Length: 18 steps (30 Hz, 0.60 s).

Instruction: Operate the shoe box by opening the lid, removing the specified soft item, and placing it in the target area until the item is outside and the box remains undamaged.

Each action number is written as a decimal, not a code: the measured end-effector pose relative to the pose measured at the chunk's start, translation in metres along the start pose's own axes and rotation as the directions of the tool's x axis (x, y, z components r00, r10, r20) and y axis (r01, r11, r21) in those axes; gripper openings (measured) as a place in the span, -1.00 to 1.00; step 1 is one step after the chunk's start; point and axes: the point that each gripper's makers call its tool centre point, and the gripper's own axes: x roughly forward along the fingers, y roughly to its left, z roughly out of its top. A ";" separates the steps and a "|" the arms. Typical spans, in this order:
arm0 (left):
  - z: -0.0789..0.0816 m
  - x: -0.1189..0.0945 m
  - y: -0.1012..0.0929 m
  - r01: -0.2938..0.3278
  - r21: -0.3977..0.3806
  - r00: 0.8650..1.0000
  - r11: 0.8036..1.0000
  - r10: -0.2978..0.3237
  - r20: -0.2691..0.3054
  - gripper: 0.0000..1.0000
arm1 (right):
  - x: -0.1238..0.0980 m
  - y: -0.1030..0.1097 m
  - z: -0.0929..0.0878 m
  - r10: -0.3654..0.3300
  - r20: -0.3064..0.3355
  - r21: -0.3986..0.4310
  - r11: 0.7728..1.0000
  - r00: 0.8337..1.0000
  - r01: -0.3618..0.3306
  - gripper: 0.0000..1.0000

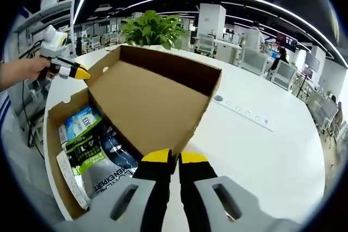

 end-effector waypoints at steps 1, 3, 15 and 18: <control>0.000 0.001 0.000 0.003 0.000 1.000 1.000 -0.003 0.000 -0.93 | 0.001 0.000 0.000 0.000 -0.002 0.000 1.000 1.000 0.000 -0.94; 0.000 0.003 0.000 -0.001 0.001 1.000 1.000 0.001 -0.002 -0.93 | 0.004 -0.002 0.001 0.000 -0.006 -0.001 1.000 1.000 0.000 -0.93; -0.001 0.010 0.002 0.002 0.004 1.000 1.000 -0.002 -0.017 -0.92 | 0.010 -0.004 -0.001 0.004 -0.023 0.005 1.000 1.000 -0.004 -0.91; -0.001 0.015 0.006 0.001 0.015 1.000 1.000 0.000 -0.030 -0.92 | 0.011 -0.005 -0.002 0.005 -0.028 0.010 1.000 1.000 -0.005 -0.90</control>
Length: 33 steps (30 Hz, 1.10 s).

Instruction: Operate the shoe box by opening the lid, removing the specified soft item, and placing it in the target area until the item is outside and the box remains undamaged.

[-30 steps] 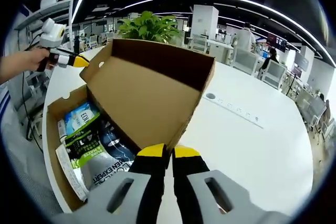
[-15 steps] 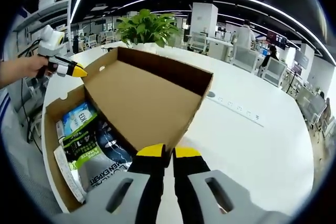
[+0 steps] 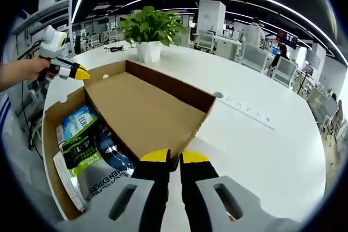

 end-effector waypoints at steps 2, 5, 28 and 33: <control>-0.001 0.002 0.000 -0.001 0.009 1.000 1.000 0.001 -0.009 -0.92 | 0.001 -0.001 0.000 0.001 -0.004 0.007 1.000 1.000 -0.001 -0.90; -0.001 0.004 0.000 -0.001 0.021 1.000 1.000 0.001 -0.021 -0.91 | 0.004 -0.002 -0.001 0.004 -0.012 0.017 1.000 1.000 -0.004 -0.90; -0.007 0.011 0.001 0.006 0.016 0.995 1.000 -0.004 -0.098 -0.91 | 0.007 -0.001 -0.006 0.021 -0.038 0.050 0.999 0.999 -0.019 -0.87; -0.007 0.010 -0.002 0.003 0.027 0.995 1.000 0.000 -0.102 -0.91 | 0.008 -0.001 -0.005 0.023 -0.034 0.035 0.999 0.999 -0.022 -0.87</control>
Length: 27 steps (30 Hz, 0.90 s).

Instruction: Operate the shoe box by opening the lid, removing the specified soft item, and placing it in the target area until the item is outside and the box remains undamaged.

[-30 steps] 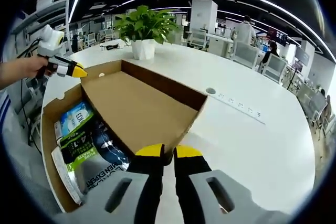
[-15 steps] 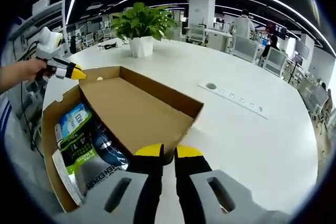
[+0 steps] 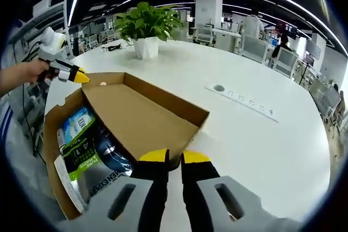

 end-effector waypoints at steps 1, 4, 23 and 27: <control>0.000 0.000 0.000 0.000 0.000 1.000 1.000 0.000 0.000 -0.91 | 0.000 0.000 0.001 0.000 0.002 -0.012 1.000 1.000 0.000 -0.87; 0.001 0.001 0.002 -0.002 -0.006 1.000 1.000 0.002 -0.002 -0.91 | 0.000 -0.001 0.001 -0.002 0.001 -0.024 1.000 1.000 0.002 -0.85; 0.000 -0.004 -0.005 0.002 0.037 1.000 0.999 -0.001 -0.013 -0.86 | -0.023 0.013 0.005 0.039 0.031 -0.038 0.999 0.999 -0.038 -0.39; 0.001 -0.010 -0.007 0.014 0.026 1.000 1.000 -0.014 -0.005 -0.74 | -0.032 0.017 0.001 0.050 0.032 -0.045 0.998 0.998 -0.048 -0.31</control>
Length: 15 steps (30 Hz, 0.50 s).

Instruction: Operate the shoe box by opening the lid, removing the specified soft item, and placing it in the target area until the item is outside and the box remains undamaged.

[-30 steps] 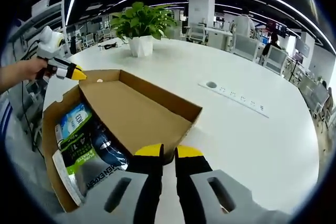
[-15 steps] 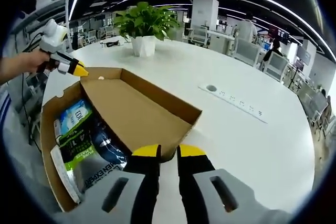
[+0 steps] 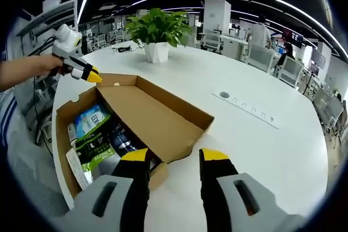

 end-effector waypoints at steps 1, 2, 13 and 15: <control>0.000 -0.001 -0.001 0.001 0.000 1.000 1.000 -0.001 0.001 -0.71 | -0.001 0.001 0.000 0.002 0.000 0.001 1.000 1.000 -0.002 -0.27; 0.001 -0.003 -0.003 0.003 0.003 1.000 1.000 -0.003 0.001 -0.68 | -0.002 0.002 -0.001 0.005 0.002 0.000 1.000 1.000 -0.005 -0.24; 0.004 -0.022 -0.016 0.033 -0.008 0.999 0.999 -0.033 0.034 -0.50 | -0.022 0.016 -0.003 0.044 0.021 -0.005 0.999 0.999 -0.044 0.04; 0.003 -0.025 -0.019 0.037 -0.004 0.999 0.999 -0.037 0.036 -0.48 | -0.024 0.017 -0.004 0.047 0.022 -0.005 0.999 0.999 -0.047 0.06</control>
